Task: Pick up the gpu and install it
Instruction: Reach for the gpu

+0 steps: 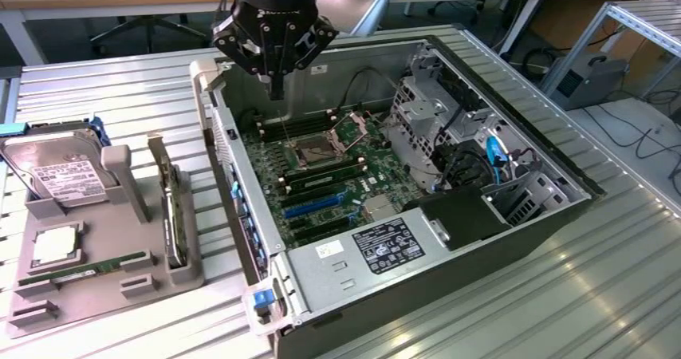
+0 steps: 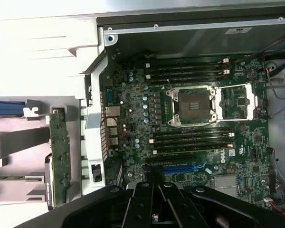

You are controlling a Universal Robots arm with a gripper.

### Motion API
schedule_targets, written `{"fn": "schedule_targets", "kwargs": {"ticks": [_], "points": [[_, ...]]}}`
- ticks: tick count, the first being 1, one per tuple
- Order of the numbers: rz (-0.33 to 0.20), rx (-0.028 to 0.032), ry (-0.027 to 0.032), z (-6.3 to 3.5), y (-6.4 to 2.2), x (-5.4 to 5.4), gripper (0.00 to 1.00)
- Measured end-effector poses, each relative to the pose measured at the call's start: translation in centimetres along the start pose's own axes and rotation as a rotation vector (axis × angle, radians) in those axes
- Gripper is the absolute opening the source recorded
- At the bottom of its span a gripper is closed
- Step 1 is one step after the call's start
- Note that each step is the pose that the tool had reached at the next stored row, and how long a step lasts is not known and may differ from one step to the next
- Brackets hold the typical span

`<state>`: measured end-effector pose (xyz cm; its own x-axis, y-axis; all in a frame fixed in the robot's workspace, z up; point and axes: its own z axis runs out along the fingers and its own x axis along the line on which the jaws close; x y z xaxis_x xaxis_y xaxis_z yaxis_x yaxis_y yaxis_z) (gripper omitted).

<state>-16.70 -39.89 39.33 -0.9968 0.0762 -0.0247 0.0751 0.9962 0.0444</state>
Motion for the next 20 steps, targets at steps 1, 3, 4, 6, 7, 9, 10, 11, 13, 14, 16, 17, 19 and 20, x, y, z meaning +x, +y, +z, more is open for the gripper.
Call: {"fn": "schedule_targets", "kwargs": {"ticks": [1, 3, 4, 6, 7, 9, 10, 11, 13, 14, 16, 17, 19, 20], "points": [[0.0, 0.0, 0.0, 0.0, -0.01, 0.1, 0.11], [0.0, 0.0, 0.0, -0.01, -0.02, 0.3, 0.11], [0.0, 0.0, -0.0001, -0.01, -0.03, 0.4, 0.11], [0.0, 0.0, 0.0, -0.02, -0.04, 0.6, 0.11], [0.0, 0.0, -0.0001, -0.02, -0.05, 0.7, 0.11], [0.0, 0.0, 0.0, -0.03, -0.07, 0.9, 0.11], [0.0, 0.0, 0.0, -0.03, -0.08, 1.0, 0.11], [0.0, 0.0, 0.0, -0.03, -0.09, 1.1, 0.11], [0.0, 0.0, -0.0001, -0.04, -0.1, 1.3, 0.11], [0.0, 0.0, -0.0001, -0.04, -0.11, 1.4, 0.11], [0.0, 0.0, -0.0001, -0.05, -0.13, 1.7, 0.11], [0.0, 0.0, -0.0001, -0.05, -0.13, 1.7, 0.11], [0.0, 0.0, -0.0001, -0.05, -0.14, 1.9, 0.11], [0.0, 0.0, -0.0001, -0.05, -0.15, 2.0, 0.11]]}}
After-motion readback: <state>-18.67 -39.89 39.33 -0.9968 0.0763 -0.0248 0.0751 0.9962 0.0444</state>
